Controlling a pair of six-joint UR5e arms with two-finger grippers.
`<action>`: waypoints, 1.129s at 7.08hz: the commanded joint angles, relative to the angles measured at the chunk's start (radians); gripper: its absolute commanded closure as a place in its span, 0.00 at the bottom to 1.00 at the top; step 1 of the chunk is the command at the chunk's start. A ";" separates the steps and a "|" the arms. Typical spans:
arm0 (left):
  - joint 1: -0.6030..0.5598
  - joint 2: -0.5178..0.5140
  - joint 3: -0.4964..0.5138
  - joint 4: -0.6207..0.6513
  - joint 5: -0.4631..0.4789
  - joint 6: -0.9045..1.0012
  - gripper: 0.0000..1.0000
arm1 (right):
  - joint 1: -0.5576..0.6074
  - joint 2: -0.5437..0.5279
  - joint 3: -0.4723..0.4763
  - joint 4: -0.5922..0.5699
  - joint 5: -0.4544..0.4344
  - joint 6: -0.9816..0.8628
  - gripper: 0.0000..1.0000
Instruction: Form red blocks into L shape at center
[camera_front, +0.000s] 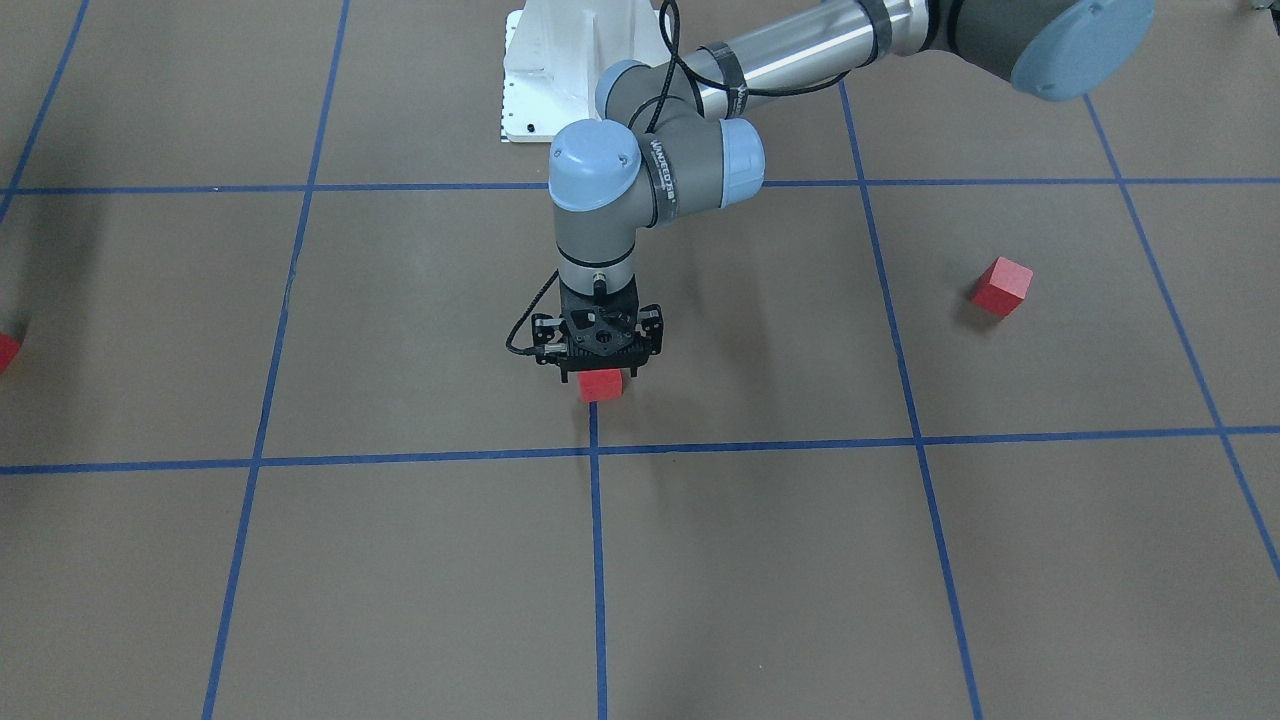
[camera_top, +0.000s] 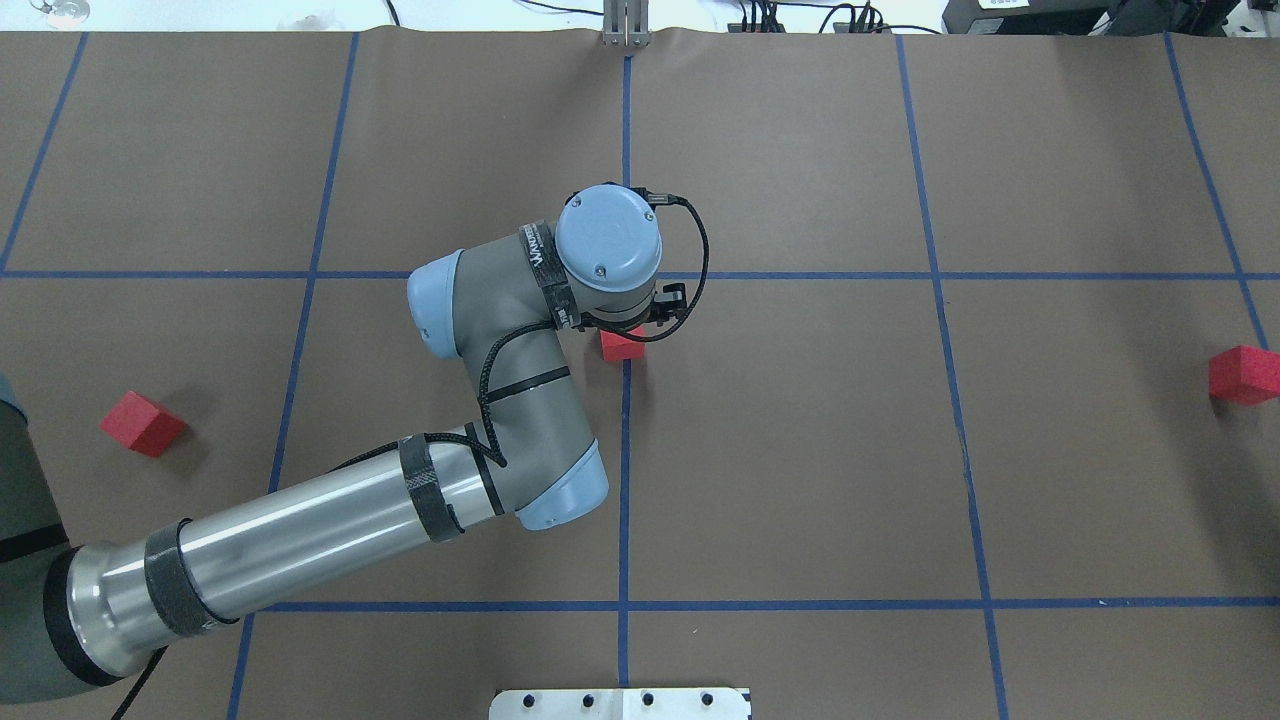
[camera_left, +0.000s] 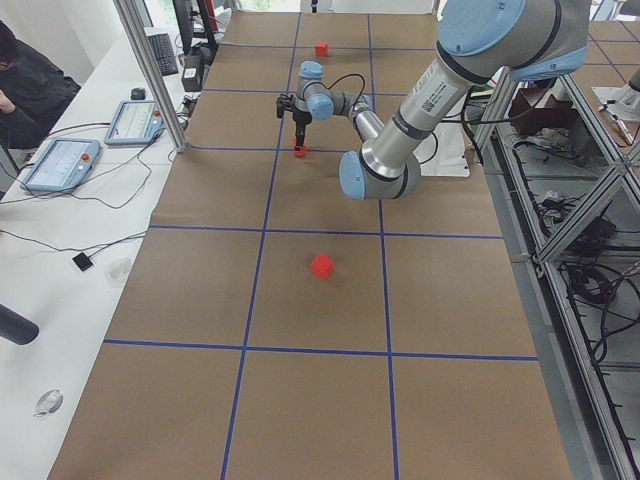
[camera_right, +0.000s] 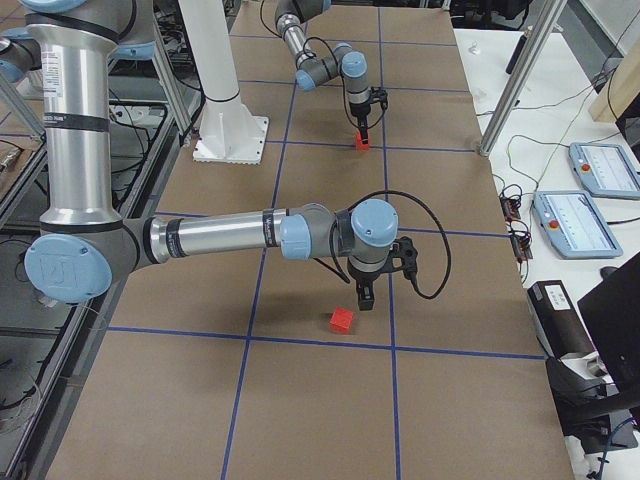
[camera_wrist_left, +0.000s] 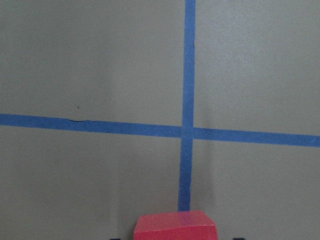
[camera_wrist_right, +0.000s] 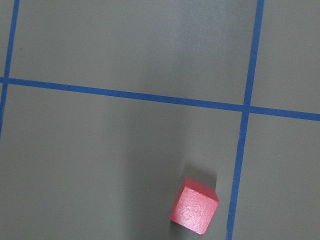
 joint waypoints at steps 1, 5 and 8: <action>-0.020 0.000 -0.059 0.004 0.008 -0.001 0.00 | 0.000 0.000 -0.014 0.003 -0.003 -0.009 0.01; -0.090 0.124 -0.238 0.014 0.001 0.003 0.00 | -0.011 -0.098 -0.289 0.466 0.002 0.034 0.01; -0.090 0.133 -0.239 0.013 0.004 -0.002 0.00 | -0.138 -0.060 -0.293 0.476 -0.004 0.446 0.01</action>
